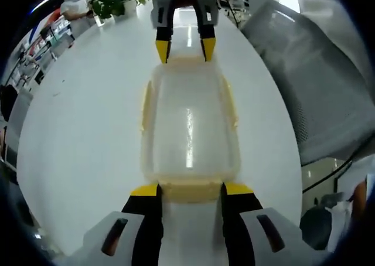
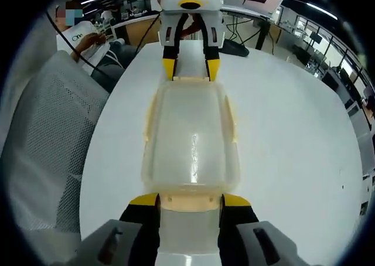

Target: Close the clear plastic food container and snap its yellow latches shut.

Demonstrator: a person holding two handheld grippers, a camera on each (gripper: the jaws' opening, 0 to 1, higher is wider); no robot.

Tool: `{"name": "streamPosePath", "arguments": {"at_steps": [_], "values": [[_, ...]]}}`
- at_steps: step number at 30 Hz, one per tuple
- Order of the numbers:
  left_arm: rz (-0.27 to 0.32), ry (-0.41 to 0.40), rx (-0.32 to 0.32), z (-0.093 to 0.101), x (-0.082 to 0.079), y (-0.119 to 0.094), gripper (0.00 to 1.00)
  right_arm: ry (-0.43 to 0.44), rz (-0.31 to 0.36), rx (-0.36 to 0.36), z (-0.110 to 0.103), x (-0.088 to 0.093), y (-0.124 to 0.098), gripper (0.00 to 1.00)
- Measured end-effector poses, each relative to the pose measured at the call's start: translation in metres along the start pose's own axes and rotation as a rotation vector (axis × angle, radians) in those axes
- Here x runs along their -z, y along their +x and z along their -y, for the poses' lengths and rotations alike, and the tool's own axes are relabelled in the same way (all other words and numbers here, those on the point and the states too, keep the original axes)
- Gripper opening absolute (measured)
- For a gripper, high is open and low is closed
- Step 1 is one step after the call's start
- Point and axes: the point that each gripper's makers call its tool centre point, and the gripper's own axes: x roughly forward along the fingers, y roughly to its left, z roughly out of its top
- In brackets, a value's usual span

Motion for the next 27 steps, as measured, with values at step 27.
{"name": "streamPosePath", "arguments": {"at_steps": [27], "values": [[-0.023,0.005,-0.024,0.002,-0.035,-0.047,0.36,-0.025,0.034,0.005,-0.002,-0.015,-0.053,0.35]]}}
